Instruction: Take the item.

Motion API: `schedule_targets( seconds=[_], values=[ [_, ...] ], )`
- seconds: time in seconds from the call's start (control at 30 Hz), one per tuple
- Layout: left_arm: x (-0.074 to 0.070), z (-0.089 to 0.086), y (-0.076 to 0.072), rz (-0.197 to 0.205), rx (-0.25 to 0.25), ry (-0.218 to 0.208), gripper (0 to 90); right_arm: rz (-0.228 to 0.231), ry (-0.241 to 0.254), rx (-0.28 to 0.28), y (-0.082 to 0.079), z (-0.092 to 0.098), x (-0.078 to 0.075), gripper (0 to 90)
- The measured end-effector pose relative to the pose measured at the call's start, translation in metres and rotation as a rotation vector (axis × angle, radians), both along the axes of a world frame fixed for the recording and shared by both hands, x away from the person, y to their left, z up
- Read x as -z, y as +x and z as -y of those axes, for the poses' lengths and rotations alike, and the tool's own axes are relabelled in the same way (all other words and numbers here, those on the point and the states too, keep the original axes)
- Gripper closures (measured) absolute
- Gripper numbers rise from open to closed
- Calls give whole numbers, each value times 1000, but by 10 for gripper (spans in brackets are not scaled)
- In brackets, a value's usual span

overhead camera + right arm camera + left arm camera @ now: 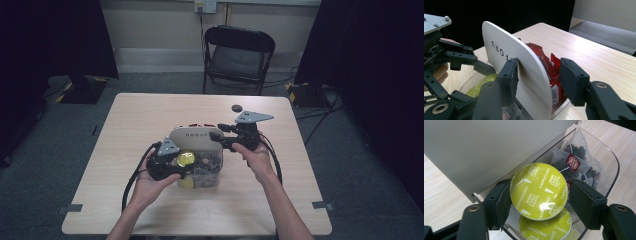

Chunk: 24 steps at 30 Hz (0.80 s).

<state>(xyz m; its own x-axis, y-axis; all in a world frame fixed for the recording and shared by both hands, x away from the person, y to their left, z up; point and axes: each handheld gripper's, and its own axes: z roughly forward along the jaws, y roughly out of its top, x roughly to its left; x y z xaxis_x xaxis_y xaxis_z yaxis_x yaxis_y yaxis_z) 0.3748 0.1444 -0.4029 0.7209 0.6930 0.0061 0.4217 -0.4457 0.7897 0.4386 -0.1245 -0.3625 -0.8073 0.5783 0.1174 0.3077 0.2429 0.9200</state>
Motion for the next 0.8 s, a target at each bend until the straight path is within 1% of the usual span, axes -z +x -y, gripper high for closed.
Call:
schedule_targets(
  seconds=[0.03, 0.13, 0.17, 0.2, 0.23, 0.27, 0.3, 0.33, 0.37, 0.4, 0.47, 0.5, 0.53, 0.57, 0.6, 0.7, 0.8],
  values=[
    [1, 0, 0, 2, -4, -10, 339, -1, -1, -1, 0, 0, 0, 501],
    [1, 1, 0, 4, 4, -4, 332, -3, 2, -6, 0, 0, 1, 499],
    [1, 1, 0, 8, 2, 0, 332, -3, 2, -6, 1, 0, 1, 498],
    [1, 1, -1, 11, 6, 16, 343, -4, 3, -7, 1, 0, 1, 497],
    [1, 2, -1, 19, -1, 24, 364, -4, 3, -8, 1, 0, 1, 497],
    [0, 1, -1, 19, 2, 31, 369, -4, 3, -8, 1, 0, 1, 497],
    [1, 2, -1, 18, -3, 22, 369, -5, 5, -7, 1, 0, 1, 496],
    [1, 2, -1, 20, -1, 23, 369, -5, 5, -7, 1, 0, 1, 496],
    [1, 2, -1, 26, 2, 32, 365, -4, 3, -7, 1, 0, 1, 496],
    [2, 3, -3, 32, 1, 26, 354, -5, 4, -7, 1, 0, 1, 496],
    [3, 4, -3, 33, 7, 32, 299, -5, 4, -6, 1, -1, 1, 495],
    [4, 6, -4, 42, 8, 25, 299, -5, 4, -6, 1, -1, 1, 495],
    [5, 7, -5, 52, 0, 34, 295, -5, 4, -6, 1, -1, 1, 495],
    [5, 8, -7, 77, -24, 57, 344, -3, 2, -8, 1, -1, 1, 495],
    [5, 8, -7, 77, -24, 57, 372, -4, 3, -8, 1, -1, 1, 494],
    [5, 7, -7, 84, -19, 63, 374, -4, 3, -8, 1, -1, 1, 494],
    [5, 5, -7, 75, -22, 43, 379, -4, 4, -9, 1, -1, 1, 493]
  ],
)
